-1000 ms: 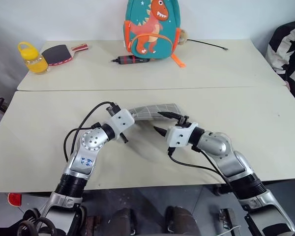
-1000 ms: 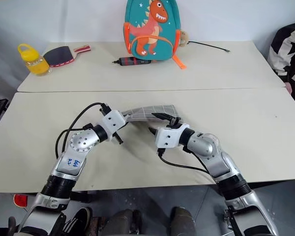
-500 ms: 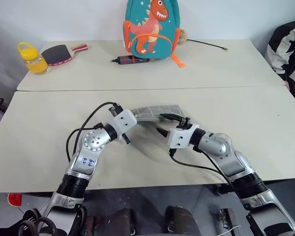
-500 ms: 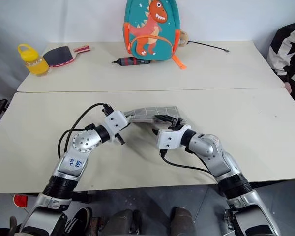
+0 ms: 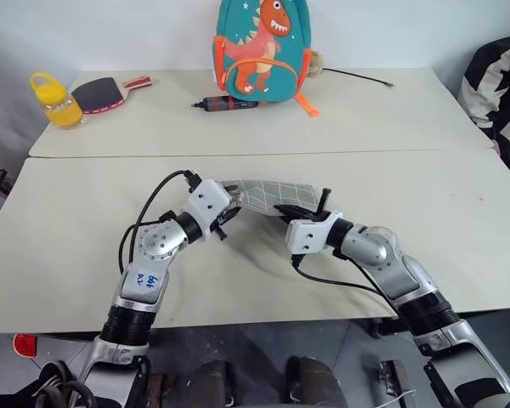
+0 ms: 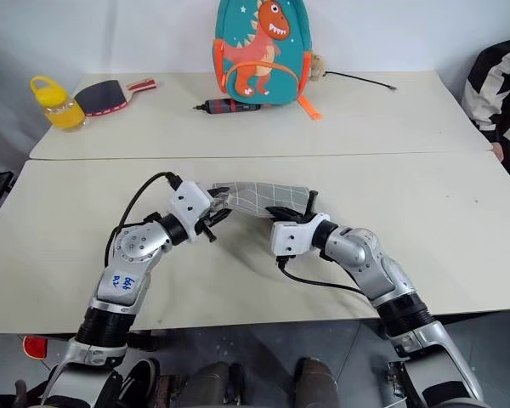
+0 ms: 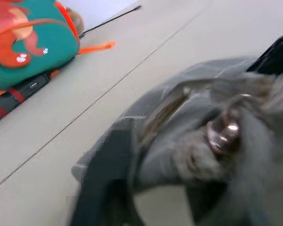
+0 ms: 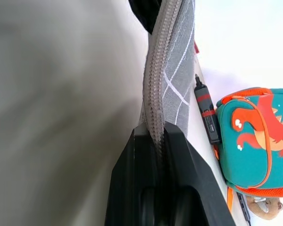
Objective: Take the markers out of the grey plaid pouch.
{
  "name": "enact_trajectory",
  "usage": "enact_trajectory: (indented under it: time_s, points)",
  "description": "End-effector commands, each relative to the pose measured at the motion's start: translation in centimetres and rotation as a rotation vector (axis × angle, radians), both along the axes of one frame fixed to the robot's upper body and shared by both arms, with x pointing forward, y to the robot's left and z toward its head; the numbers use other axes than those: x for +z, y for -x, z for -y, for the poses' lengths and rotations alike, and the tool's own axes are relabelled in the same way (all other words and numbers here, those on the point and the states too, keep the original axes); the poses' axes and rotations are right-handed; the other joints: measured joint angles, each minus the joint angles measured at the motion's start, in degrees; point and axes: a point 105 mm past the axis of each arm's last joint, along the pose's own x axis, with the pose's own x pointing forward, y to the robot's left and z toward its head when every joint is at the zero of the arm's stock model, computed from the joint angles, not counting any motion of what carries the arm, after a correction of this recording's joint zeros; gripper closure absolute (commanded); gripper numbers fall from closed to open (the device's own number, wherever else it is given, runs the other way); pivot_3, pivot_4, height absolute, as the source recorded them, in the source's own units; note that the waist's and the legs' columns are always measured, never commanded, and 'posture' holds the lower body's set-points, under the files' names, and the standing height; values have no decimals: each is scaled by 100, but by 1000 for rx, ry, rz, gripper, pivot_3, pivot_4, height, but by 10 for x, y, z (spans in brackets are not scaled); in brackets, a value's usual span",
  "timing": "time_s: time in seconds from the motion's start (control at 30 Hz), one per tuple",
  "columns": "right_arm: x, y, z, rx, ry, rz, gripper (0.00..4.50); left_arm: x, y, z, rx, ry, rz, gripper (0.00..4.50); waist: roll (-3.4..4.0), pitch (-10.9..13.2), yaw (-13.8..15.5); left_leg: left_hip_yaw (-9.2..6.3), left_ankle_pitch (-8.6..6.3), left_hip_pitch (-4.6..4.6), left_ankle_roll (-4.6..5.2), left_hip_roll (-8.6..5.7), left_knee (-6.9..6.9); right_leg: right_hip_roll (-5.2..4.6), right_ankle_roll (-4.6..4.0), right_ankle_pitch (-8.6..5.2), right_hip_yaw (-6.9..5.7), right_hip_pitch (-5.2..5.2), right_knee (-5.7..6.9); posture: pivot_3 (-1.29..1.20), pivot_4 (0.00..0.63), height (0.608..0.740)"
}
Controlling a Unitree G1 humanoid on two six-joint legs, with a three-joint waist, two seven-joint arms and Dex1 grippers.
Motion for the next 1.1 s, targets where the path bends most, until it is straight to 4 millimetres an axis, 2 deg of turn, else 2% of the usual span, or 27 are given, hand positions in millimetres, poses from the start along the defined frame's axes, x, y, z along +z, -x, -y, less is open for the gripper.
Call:
enact_trajectory:
  time_s: [0.03,0.2,0.43,0.67,0.9,1.07,1.1]
  points:
    - [15,2,7,35,-51,32,4500,16,12,-6,-59,-39,119,2467,0,0,-6,0,0,0,0,1,-1,1,0,0,0,0,0,0,150,740]
    - [20,1,18,49,-58,34,4500,17,17,-18,-91,-104,190,2467,0,0,-2,0,0,0,0,1,0,0,-1,0,1,0,-3,0,150,740]
    - [21,3,20,79,-58,30,4500,6,20,-28,-119,-195,222,2467,0,0,-8,1,0,1,0,2,0,1,-1,0,0,0,-1,0,150,740]
    - [17,10,17,112,-69,14,4500,-3,16,-14,-136,-191,225,2467,0,0,5,1,0,1,0,1,0,1,-1,0,0,0,1,0,150,740]
    - [18,9,20,103,-62,17,4500,-6,19,-16,-144,-179,204,2467,0,0,-8,3,0,2,0,4,0,3,-1,0,1,0,1,0,150,740]
    - [18,9,21,103,-62,20,4500,-7,18,-18,-134,-176,197,3494,0,0,1,3,0,2,0,3,0,3,-1,0,2,0,0,0,150,740]
    - [18,9,21,102,-62,21,4500,-7,17,-18,-127,-174,197,3931,0,0,1,2,0,2,0,3,0,3,-1,0,2,0,0,0,150,740]
